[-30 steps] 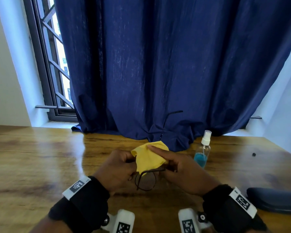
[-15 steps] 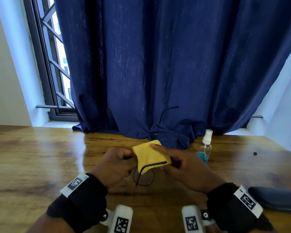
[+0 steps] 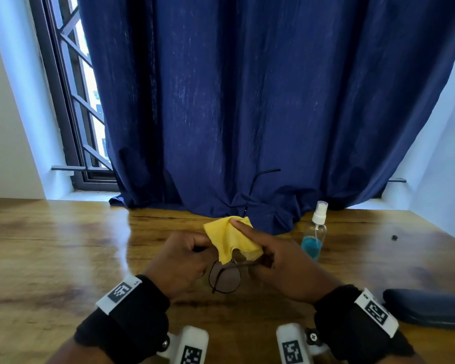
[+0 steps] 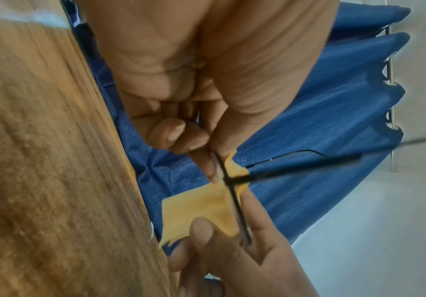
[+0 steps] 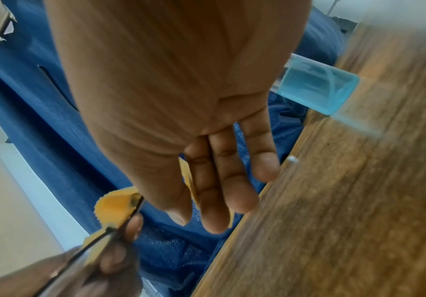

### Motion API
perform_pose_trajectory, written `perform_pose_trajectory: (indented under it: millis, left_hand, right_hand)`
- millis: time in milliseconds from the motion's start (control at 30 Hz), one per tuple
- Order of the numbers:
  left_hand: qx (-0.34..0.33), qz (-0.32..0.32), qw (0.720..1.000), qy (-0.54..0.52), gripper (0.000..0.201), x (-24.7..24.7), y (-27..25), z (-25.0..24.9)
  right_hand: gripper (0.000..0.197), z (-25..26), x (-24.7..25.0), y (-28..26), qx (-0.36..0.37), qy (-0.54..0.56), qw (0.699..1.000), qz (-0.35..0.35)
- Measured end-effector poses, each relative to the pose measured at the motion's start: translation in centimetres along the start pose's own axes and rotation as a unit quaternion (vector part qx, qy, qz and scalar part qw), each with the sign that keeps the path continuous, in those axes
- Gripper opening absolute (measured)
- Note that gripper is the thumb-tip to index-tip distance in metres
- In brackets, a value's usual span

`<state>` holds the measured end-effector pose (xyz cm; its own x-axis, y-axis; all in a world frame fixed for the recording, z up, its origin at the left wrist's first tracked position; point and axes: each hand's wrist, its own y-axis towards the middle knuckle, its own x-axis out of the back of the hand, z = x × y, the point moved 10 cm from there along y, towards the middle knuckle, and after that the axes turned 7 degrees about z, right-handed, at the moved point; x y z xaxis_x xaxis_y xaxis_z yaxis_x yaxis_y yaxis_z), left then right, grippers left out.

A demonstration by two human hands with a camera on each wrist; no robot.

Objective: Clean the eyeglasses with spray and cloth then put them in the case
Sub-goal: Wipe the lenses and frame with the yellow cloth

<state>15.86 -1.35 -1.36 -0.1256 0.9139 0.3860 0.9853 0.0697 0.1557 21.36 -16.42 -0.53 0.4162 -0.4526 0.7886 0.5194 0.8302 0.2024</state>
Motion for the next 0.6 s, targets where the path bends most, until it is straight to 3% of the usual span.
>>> perform_pose_trajectory:
  millis: [167,267,367,500,600]
  left_hand:
    - [-0.001,-0.040,0.999,-0.003,0.022,1.3,0.1,0.4]
    - [-0.008,-0.014,1.000,0.003,0.021,0.1,-0.1,-0.1]
    - [-0.003,-0.008,1.000,-0.006,0.019,-0.1,0.0,-0.1]
    - [0.002,-0.021,0.999,-0.024,0.020,0.4,-0.2,-0.1]
    - [-0.005,-0.005,1.000,-0.006,0.018,0.1,-0.4,-0.8]
  right_hand:
    - [0.063,0.3,0.6,-0.4,-0.001,0.017,1.000,0.002]
    - [0.067,1.0,0.3,-0.4,0.009,0.018,1.000,0.009]
    - [0.077,-0.4,0.7,-0.2,-0.026,-0.011,1.000,-0.007]
    - [0.067,0.6,0.4,-0.4,0.005,0.023,1.000,0.000]
    - [0.073,0.8,0.1,-0.3,0.003,0.023,1.000,0.011]
